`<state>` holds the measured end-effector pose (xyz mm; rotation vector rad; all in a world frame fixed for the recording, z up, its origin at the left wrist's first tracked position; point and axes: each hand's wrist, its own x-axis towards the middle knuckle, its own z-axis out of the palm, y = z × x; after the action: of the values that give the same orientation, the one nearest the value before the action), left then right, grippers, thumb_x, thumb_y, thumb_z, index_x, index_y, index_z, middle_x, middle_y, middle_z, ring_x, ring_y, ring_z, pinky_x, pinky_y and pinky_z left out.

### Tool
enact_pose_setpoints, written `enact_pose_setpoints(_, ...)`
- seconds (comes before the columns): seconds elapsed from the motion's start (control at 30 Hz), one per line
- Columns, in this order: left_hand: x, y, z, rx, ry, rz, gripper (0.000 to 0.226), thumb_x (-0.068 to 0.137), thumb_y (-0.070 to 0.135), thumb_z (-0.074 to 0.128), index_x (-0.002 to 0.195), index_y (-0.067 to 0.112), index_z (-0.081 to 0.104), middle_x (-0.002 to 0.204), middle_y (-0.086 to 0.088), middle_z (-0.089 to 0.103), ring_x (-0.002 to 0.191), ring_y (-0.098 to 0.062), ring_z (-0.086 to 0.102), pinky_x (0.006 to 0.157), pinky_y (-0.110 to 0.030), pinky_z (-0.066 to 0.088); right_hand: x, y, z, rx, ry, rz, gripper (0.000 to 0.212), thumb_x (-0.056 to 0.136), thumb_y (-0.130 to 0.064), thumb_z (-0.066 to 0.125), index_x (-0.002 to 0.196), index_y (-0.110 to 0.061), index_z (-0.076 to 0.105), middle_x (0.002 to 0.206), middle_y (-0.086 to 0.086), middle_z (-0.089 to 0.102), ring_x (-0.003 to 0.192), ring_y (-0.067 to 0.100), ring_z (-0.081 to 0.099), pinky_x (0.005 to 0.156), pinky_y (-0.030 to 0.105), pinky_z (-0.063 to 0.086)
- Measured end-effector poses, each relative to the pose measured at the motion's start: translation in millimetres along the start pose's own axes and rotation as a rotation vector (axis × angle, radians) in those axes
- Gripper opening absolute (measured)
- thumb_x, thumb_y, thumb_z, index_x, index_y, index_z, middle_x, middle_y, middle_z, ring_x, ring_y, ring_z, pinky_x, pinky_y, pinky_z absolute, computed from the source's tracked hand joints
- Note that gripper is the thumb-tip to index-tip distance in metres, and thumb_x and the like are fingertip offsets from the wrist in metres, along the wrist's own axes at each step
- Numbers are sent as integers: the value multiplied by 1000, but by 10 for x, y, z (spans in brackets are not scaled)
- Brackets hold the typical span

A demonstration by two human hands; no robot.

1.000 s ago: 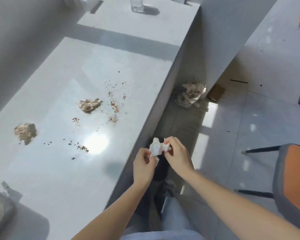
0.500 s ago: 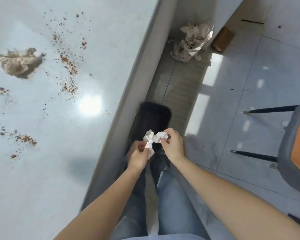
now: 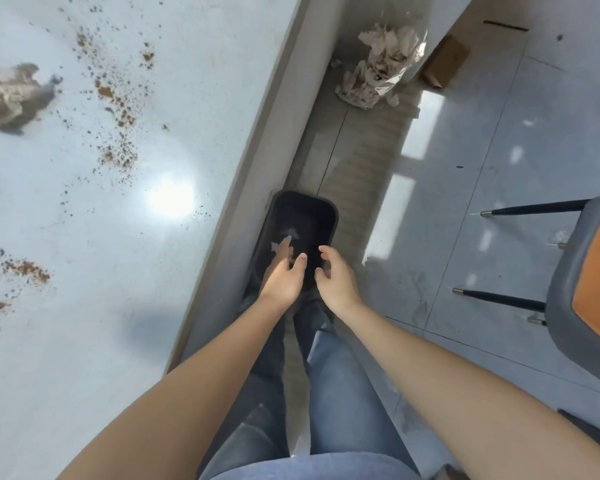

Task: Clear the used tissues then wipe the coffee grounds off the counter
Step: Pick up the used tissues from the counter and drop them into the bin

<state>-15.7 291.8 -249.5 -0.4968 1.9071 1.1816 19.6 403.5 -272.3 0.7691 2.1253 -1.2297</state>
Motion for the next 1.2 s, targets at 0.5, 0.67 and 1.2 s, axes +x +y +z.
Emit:
enact_pose_setpoints(0.5, -984, 1088, -549, 113, 242, 703, 53, 96, 15, 44, 146, 23, 30, 149, 5, 40, 135, -3, 34, 102, -6, 23, -417, -1509, -564, 34, 324, -532, 20, 81, -42, 51, 90, -36, 68, 90, -20, 61, 88, 0, 62, 70, 22, 52)
enact_pose_setpoints(0.67, -1389, 1281, -1099, 204, 431, 862, 50, 94, 15, 44, 141, 29, 36, 133, 9, 56, 117, -11, 55, 92, -32, 48, -644, -2189, -543, 73, 262, -642, 16, 82, -23, 63, 98, -23, 65, 85, -9, 54, 74, 5, 58, 65, 19, 47)
enact_pose_setpoints(1.2, -1589, 21, -3333, 189, 1105, 421, 43, 90, 14, 54, 133, 14, 51, 148, -7, 43, 135, -26, 39, 106, -43, 32, -759, -3411, 479, -534, 24, -844, 40, 94, -13, 43, 131, -26, 54, 151, -5, 35, 135, 18, 24, 92, 33, 35)
